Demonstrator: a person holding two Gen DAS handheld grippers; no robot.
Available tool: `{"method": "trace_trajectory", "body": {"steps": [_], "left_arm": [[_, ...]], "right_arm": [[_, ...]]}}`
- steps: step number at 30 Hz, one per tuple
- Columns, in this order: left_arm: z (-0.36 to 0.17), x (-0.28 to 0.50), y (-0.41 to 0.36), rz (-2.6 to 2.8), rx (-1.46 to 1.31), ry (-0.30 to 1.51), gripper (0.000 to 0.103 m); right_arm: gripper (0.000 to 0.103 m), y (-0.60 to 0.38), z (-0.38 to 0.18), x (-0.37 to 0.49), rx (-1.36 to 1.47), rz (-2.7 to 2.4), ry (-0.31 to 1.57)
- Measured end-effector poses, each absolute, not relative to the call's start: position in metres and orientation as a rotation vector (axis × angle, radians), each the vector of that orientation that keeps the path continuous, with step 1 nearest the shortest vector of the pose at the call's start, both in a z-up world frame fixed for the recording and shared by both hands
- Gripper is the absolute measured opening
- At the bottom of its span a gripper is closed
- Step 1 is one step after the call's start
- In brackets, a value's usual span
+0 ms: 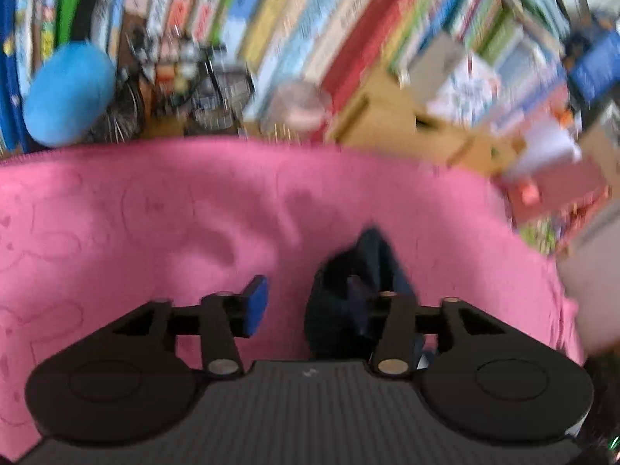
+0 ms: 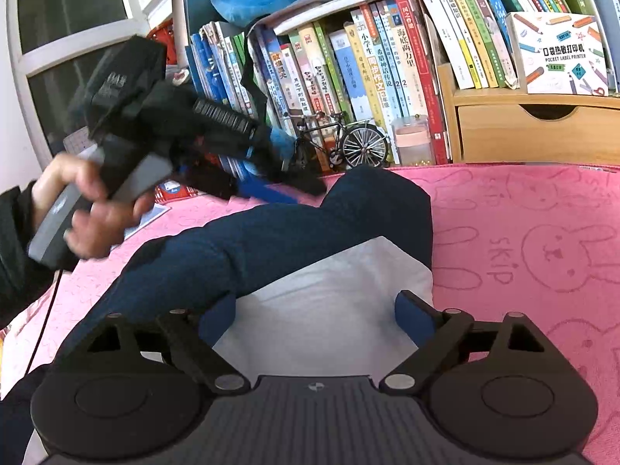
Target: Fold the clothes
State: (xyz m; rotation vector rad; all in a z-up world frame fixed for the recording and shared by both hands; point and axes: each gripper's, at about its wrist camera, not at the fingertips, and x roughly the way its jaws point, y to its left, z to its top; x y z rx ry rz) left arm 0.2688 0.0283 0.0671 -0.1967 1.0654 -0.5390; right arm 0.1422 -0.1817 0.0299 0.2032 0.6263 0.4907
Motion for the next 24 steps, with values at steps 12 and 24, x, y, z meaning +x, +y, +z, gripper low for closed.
{"method": "trace_trajectory", "body": {"steps": [12, 24], "left_arm": [[0.038, 0.272, 0.011, -0.470, -0.110, 1.032, 0.045], [0.060, 0.286, 0.054, -0.102, -0.158, 0.950, 0.030]], "right_arm": [[0.094, -0.181, 0.029, 0.144, 0.204, 0.486, 0.633], [0.099, -0.185, 0.028, 0.145, 0.239, 0.506, 0.632]]}}
